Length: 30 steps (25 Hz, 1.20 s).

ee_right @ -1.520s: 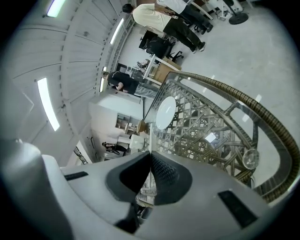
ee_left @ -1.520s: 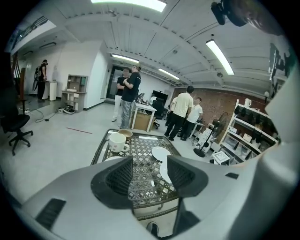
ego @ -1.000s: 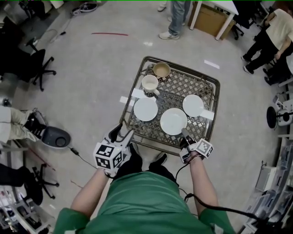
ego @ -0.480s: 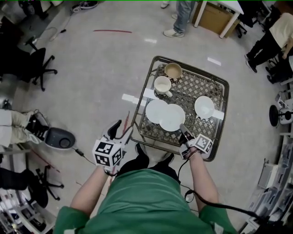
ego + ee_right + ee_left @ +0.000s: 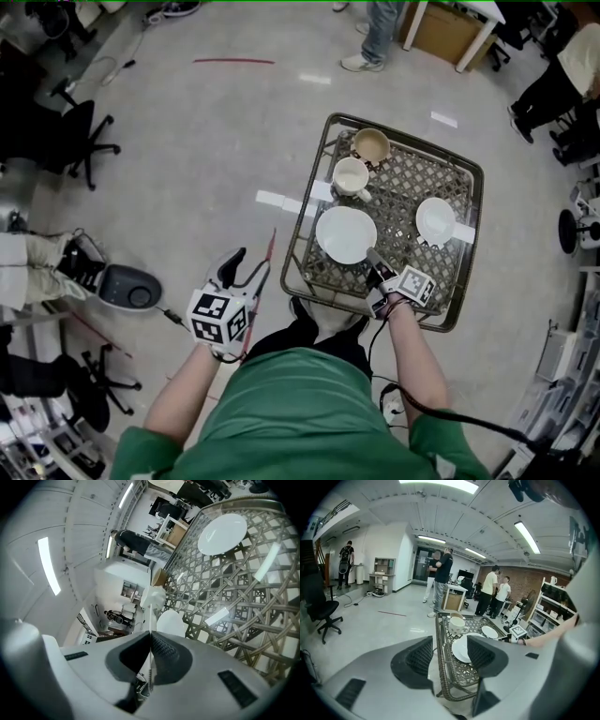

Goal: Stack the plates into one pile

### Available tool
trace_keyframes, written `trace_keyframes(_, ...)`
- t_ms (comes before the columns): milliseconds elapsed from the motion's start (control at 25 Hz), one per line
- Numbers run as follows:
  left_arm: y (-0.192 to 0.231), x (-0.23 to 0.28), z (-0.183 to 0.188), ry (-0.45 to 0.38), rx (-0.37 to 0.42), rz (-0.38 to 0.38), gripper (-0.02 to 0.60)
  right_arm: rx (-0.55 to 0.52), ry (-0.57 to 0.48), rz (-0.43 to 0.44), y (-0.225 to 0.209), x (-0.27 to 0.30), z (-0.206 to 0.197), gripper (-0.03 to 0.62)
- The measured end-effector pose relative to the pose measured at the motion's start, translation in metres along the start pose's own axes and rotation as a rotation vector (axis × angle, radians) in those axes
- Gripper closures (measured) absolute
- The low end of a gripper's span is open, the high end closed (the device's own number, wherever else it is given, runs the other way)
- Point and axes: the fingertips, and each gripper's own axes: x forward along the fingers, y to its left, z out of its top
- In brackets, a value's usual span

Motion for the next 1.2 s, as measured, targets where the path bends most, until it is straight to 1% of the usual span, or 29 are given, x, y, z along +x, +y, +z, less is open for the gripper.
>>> trace_keyframes(160, 0.009, -0.002, 0.0, 0.005, 0.005, 0.001, 0.342, 0.024, -0.003, 0.008, -0.003, 0.016, -0.005, 0.566)
trace_keyframes(480, 0.02, -0.001, -0.007, 0.026, -0.001, 0.005, 0.342, 0.033, 0.008, -0.02, -0.015, 0.032, -0.008, 0.566)
trace_keyframes(560, 0.02, -0.001, -0.009, 0.03, -0.002, 0.001, 0.342, 0.018, 0.021, -0.059, -0.022, 0.034, -0.01, 0.566)
trace_keyframes(680, 0.02, 0.0, -0.009, 0.034, -0.003, -0.004, 0.342, -0.007, 0.058, -0.162, -0.038, 0.038, -0.016, 0.565)
trace_keyframes(760, 0.021, 0.001, -0.009, 0.033, -0.006, -0.005, 0.342, -0.009, 0.063, -0.213, -0.046, 0.039, -0.017, 0.565)
trace_keyframes(880, 0.02, 0.003, -0.008, 0.03, -0.01, -0.004, 0.342, -0.007, 0.05, -0.265, -0.054, 0.039, -0.016, 0.565)
trace_keyframes(1080, 0.015, 0.004, -0.008, 0.029, -0.018, -0.006, 0.342, -0.102, 0.079, -0.34, -0.058, 0.039, -0.014, 0.554)
trace_keyframes(1120, 0.014, 0.004, -0.009, 0.03, -0.02, -0.006, 0.342, -0.122, 0.087, -0.353, -0.058, 0.04, -0.014, 0.544)
trace_keyframes(1200, 0.015, 0.005, -0.01, 0.032, -0.022, -0.005, 0.342, -0.163, 0.104, -0.374, -0.058, 0.043, -0.014, 0.461)
